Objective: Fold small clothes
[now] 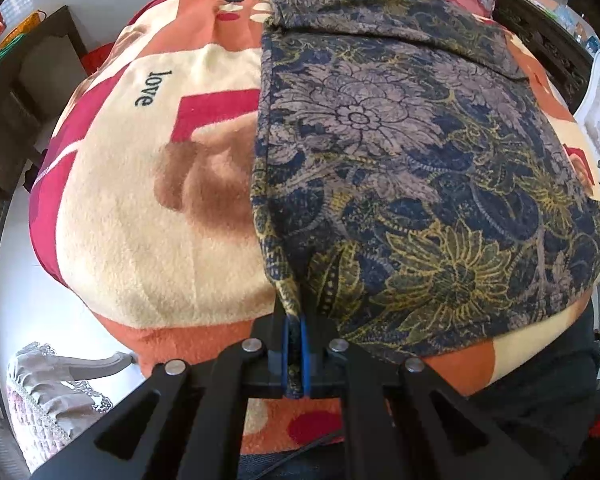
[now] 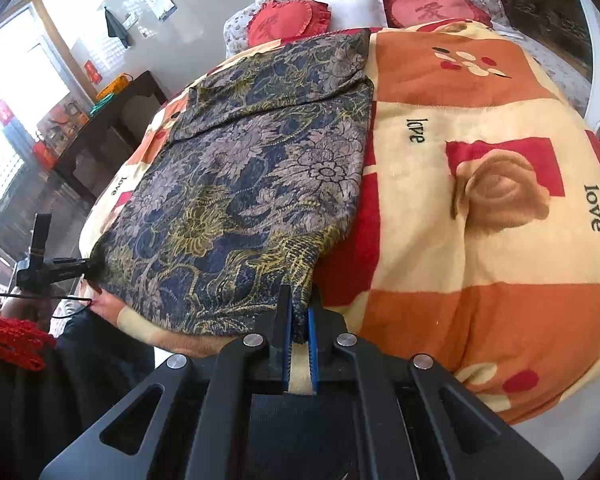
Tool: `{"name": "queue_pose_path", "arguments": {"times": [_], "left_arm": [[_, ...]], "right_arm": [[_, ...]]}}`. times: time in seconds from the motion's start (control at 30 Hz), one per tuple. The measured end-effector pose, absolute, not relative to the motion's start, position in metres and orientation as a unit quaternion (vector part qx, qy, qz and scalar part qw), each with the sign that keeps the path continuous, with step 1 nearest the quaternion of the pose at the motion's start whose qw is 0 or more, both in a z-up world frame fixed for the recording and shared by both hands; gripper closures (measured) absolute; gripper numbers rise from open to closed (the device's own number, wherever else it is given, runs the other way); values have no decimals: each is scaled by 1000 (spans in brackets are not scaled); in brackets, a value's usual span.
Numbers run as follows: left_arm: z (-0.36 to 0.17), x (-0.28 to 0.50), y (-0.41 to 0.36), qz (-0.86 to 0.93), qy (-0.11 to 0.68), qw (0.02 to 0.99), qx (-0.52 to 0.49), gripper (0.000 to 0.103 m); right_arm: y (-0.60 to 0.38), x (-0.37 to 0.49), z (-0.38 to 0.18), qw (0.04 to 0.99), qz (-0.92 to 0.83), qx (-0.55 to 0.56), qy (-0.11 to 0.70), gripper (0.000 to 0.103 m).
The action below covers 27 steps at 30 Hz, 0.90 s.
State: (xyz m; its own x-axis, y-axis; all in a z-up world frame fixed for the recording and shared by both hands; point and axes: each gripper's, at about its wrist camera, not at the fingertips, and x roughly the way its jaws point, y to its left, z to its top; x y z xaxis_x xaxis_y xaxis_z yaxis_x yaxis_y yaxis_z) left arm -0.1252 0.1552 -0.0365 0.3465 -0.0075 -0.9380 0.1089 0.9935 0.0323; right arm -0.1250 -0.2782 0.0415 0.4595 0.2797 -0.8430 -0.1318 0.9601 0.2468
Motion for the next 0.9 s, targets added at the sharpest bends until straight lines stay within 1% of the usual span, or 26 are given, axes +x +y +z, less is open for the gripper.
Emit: {"name": "queue_pose_path", "arguments": {"times": [0.13, 0.27, 0.4, 0.5, 0.6, 0.77, 0.9], "left_arm": [[-31, -122, 156, -38, 574, 817, 30, 99], [-10, -103, 186, -61, 571, 813, -90, 99], [-2, -73, 207, -83, 562, 806, -168, 99], [1, -54, 214, -94, 555, 800, -206, 99], [-5, -36, 221, -105, 565, 785, -234, 98], [-17, -35, 224, -108, 578, 773, -237, 98], [-27, -34, 228, -114, 584, 763, -254, 98]], "right_arm": [[-280, -121, 40, 853, 122, 81, 502, 87], [-283, -117, 42, 859, 122, 89, 489, 87], [-288, -103, 46, 870, 115, 98, 469, 87], [-296, -86, 49, 878, 104, 121, 451, 87], [-301, -65, 53, 881, 103, 143, 440, 87], [-298, -43, 58, 883, 105, 135, 437, 87], [-297, -41, 55, 881, 105, 130, 442, 87]]}}
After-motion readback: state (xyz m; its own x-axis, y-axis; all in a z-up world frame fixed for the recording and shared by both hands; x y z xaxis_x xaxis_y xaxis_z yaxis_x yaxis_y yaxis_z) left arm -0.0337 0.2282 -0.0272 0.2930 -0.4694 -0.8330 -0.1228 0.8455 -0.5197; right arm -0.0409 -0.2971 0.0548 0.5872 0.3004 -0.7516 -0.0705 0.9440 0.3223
